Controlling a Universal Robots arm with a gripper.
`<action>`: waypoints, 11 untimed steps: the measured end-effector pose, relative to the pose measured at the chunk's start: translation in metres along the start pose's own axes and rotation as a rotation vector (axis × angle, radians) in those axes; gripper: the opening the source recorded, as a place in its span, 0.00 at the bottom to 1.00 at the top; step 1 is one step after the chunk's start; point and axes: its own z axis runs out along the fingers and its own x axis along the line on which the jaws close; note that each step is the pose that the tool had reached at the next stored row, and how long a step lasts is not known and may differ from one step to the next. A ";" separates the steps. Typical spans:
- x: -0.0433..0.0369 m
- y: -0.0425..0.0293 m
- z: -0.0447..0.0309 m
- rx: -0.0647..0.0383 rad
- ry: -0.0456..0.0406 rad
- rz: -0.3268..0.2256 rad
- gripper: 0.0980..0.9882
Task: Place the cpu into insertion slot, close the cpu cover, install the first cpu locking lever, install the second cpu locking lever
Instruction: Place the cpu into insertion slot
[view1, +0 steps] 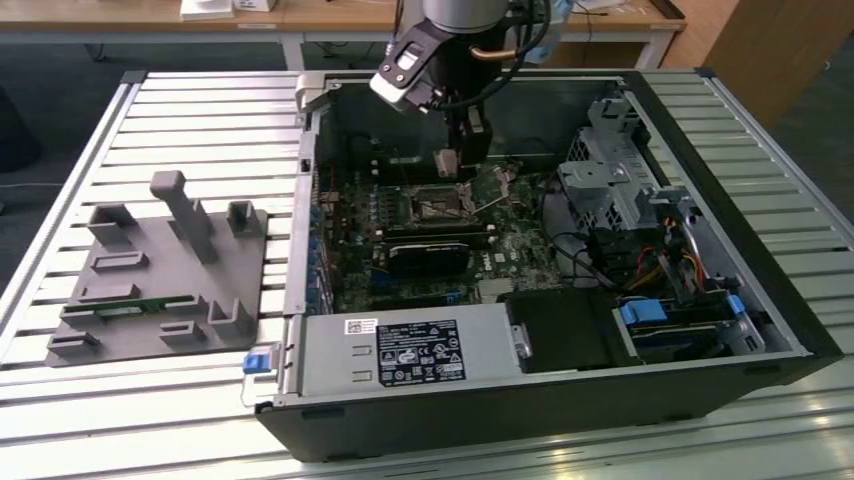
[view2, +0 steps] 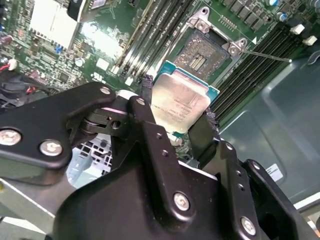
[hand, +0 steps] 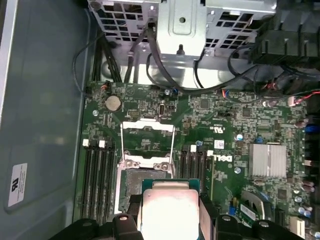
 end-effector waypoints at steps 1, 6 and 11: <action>0.0008 0.0000 0.0007 0.000 0.0007 -0.001 0.49; 0.0069 -0.0007 0.0047 0.000 0.0010 -0.001 0.49; 0.0148 -0.0021 0.0110 0.000 0.0005 -0.001 0.49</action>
